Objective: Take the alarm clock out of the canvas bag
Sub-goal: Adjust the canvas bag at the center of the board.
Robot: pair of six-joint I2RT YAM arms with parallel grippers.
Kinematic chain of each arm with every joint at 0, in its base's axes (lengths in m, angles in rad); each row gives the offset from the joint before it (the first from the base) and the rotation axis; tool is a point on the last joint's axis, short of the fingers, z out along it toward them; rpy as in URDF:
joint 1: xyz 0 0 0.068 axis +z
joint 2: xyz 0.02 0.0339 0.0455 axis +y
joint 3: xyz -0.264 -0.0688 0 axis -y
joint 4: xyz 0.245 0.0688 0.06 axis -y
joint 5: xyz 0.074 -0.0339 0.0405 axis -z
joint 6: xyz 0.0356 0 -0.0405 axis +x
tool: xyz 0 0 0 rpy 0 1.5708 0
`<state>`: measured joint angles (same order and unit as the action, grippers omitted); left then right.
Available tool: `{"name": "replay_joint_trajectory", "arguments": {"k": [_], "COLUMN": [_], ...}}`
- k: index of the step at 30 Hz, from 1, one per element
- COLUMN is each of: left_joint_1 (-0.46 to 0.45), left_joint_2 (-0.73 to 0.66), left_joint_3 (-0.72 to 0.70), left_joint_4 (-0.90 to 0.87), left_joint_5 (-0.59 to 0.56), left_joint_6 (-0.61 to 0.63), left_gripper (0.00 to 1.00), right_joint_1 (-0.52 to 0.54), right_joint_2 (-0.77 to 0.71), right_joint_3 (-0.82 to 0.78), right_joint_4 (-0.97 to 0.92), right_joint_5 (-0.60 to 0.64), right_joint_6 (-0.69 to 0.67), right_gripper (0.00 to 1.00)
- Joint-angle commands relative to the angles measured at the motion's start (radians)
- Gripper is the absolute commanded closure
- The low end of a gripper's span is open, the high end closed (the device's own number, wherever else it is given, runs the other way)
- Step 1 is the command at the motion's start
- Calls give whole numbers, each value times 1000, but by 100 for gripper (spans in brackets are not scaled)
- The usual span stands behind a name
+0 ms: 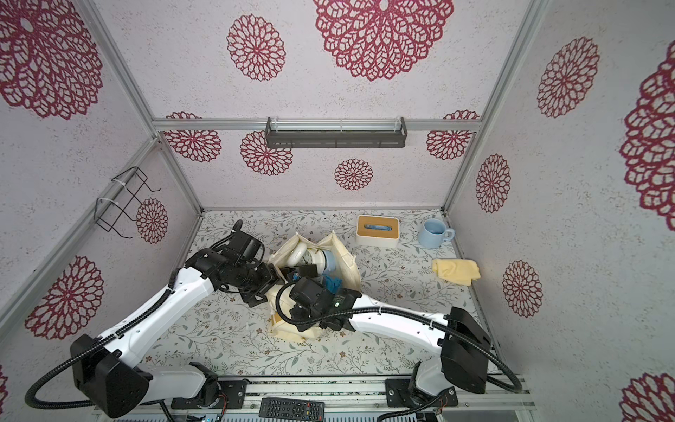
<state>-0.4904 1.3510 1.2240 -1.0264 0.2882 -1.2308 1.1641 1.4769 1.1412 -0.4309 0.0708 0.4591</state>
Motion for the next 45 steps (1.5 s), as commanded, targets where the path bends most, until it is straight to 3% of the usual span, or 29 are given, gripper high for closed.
{"name": "replay_joint_trajectory", "arguments": {"k": [1, 9, 17, 23, 29, 39, 45], "left_joint_1": [1, -4, -23, -31, -14, 53, 51], "left_joint_2": [15, 14, 34, 51, 4, -56, -44], "left_joint_3": [3, 5, -15, -1, 32, 131, 179], "left_joint_4": [94, 77, 115, 115, -65, -284, -235], "left_joint_5": [23, 25, 47, 59, 30, 160, 220], "left_joint_6": [-76, -66, -75, -67, 50, 195, 142], "left_gripper": [27, 35, 46, 36, 28, 23, 22], "right_joint_1": [29, 111, 139, 170, 170, 164, 163], "right_joint_2": [-41, -45, -29, 13, 25, 11, 10], "right_joint_3": [20, 75, 149, 198, 212, 146, 126], "right_joint_4": [14, 18, 27, 18, 28, 119, 177], "right_joint_5": [120, 359, 432, 507, 575, 518, 495], "right_joint_6": [-63, -128, -238, -313, -362, -402, -425], "right_gripper": [100, 100, 100, 100, 100, 100, 100]}}
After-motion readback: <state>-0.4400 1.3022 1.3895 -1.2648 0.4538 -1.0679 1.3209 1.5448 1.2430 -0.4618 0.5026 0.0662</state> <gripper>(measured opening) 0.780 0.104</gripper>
